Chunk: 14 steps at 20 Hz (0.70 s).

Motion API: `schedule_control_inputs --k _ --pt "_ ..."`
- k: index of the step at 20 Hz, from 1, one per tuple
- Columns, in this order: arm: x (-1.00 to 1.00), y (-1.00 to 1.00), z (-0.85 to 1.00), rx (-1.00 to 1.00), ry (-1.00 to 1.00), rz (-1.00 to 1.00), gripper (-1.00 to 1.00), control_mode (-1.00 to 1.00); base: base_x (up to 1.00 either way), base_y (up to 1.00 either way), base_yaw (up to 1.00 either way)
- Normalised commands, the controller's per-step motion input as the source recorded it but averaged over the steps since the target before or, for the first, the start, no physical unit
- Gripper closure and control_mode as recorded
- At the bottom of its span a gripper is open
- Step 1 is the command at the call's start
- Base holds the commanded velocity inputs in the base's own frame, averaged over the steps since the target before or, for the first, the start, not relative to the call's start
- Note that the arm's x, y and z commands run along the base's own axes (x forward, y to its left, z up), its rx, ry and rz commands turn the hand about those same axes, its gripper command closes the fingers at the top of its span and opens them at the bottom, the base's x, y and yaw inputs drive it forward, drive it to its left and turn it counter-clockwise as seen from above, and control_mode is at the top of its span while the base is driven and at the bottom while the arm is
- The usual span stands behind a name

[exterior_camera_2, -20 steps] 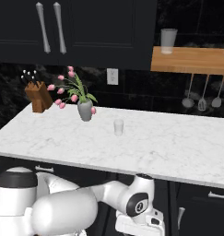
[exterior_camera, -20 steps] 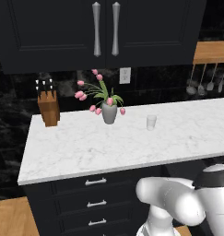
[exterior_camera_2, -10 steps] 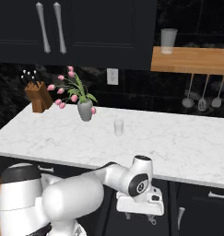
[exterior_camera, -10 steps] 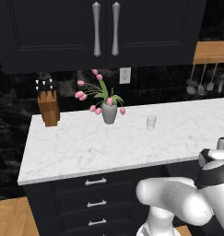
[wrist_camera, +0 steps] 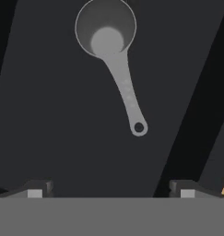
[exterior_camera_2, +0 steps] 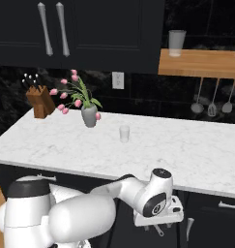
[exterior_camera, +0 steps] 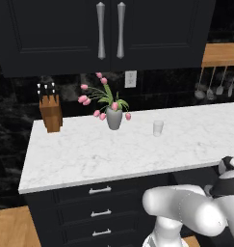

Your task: Pick the measuring cup from the drawer and place it on the counter.

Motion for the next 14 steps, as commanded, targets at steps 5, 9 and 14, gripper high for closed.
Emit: schedule_control_inputs --k 5,9,14 --pt "0.07 -0.04 0.01 0.0 0.0 0.03 -1.0 -1.0 0.0 0.0 0.0" --pt "0.29 -0.04 0.0 0.03 -0.01 0.0 -1.0 -1.0 0.0 0.0 0.0" --pt "0.53 0.0 -0.02 0.03 -0.02 0.0 -1.0 -1.0 0.0 0.0 0.0"
